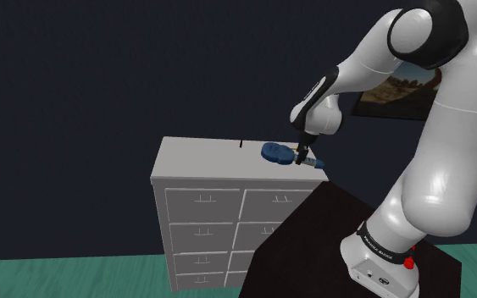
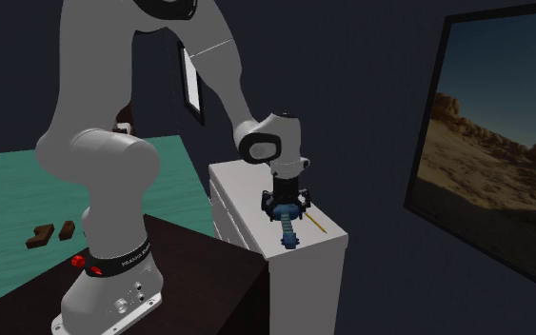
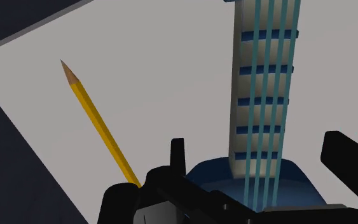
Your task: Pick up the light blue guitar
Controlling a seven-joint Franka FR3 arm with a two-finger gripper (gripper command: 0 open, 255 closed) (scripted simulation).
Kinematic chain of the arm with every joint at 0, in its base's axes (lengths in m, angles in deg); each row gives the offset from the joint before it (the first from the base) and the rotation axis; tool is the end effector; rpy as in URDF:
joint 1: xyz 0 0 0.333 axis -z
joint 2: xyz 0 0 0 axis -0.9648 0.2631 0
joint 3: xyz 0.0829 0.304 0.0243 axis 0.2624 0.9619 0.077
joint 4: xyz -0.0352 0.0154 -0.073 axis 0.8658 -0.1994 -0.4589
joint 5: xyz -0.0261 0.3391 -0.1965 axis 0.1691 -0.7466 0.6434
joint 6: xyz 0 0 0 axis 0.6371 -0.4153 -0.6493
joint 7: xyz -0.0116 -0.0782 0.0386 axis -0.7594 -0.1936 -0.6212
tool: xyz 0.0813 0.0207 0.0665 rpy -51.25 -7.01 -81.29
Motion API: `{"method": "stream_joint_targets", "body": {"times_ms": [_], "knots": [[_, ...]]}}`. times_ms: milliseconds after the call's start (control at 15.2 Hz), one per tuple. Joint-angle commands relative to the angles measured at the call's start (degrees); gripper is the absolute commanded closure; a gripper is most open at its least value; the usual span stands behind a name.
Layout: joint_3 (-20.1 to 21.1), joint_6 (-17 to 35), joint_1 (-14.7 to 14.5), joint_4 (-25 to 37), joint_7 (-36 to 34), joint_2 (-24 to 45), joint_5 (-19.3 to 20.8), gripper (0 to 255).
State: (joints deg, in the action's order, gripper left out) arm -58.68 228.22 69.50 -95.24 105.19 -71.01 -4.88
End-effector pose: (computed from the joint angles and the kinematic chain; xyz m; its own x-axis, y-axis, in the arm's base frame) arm 0.3897 -0.2273 0.1918 0.8595 0.5091 0.0454 0.5076 -0.8606 0.0412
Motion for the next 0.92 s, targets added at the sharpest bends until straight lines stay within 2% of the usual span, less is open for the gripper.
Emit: {"method": "stream_joint_targets", "body": {"times_ms": [0, 66, 660, 858], "knots": [[0.69, 0.48, 0.51, -0.03, 0.76, 0.48, -1.01, 0], [0.65, 0.49, 0.52, -0.10, 0.78, 0.43, -0.96, 255], [0.70, 0.47, 0.52, -0.03, 0.76, 0.48, -1.01, 255], [-2.70, -1.29, -1.97, -0.68, -2.77, -2.41, 3.72, 255]]}}
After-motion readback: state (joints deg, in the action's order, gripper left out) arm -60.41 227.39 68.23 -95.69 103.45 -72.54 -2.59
